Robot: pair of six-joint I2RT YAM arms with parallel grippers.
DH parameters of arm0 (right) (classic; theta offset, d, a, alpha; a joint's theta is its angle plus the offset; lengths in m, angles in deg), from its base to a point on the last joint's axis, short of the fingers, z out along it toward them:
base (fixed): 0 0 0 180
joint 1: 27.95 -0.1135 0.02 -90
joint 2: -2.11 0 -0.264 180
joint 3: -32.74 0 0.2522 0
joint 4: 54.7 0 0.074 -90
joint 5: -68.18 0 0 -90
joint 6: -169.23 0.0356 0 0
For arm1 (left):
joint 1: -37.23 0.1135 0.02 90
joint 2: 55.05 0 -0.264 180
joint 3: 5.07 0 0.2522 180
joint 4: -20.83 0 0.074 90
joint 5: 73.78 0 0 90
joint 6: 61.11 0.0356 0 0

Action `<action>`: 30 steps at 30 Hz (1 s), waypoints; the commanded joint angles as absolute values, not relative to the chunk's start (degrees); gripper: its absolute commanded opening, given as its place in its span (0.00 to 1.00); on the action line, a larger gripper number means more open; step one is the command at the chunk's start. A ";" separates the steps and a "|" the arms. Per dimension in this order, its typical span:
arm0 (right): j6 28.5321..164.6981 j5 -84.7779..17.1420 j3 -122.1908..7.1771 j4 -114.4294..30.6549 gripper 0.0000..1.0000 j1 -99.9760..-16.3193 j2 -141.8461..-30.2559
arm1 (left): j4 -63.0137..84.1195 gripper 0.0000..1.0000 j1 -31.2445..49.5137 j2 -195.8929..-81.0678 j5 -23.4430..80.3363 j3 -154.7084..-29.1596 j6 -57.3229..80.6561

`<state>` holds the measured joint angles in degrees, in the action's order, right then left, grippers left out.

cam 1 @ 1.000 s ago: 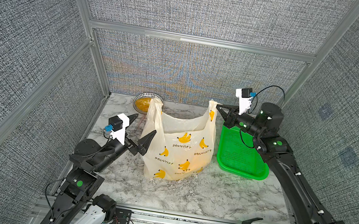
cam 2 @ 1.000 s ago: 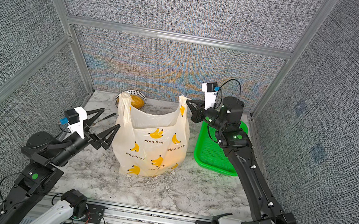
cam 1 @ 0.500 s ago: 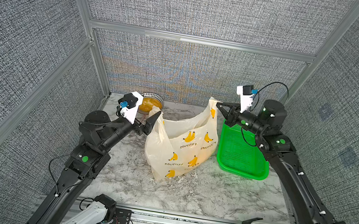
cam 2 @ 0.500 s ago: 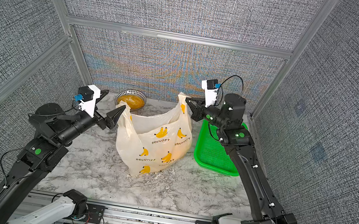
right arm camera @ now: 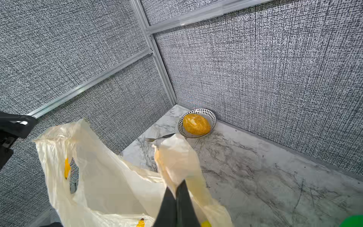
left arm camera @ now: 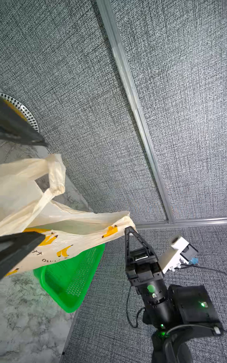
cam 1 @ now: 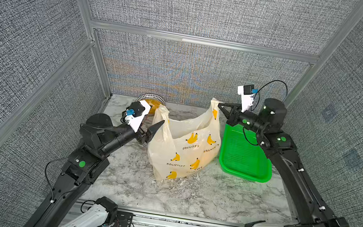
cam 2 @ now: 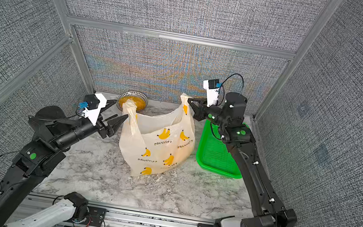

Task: Place the banana into a plastic bag & tie a knot
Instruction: Adjust the plastic bag at the center of the board.

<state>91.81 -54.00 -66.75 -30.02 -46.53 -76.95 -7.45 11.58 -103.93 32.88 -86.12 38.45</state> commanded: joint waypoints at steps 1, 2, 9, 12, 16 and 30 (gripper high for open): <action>92.09 -54.94 -67.19 -30.38 0.00 -46.57 -77.08 | -9.65 0.67 11.48 -106.24 32.48 -88.48 41.30; 92.28 -54.97 -67.15 -30.47 0.00 -46.57 -77.08 | -10.11 0.65 11.48 -107.00 32.39 -89.14 41.61; 93.16 -55.81 -67.00 -31.18 0.00 -46.49 -77.75 | -11.43 0.52 11.40 -109.10 33.26 -90.44 42.33; 93.46 -56.33 -67.02 -31.46 0.00 -46.54 -77.93 | -11.12 0.52 11.46 -109.76 34.04 -90.54 42.33; 93.65 -56.71 -67.00 -31.53 0.00 -46.50 -77.91 | -11.10 0.51 11.42 -111.67 35.19 -91.55 42.51; 93.82 -57.39 -66.70 -32.25 0.00 -46.52 -78.27 | -11.31 0.21 10.87 -115.52 35.71 -92.49 42.29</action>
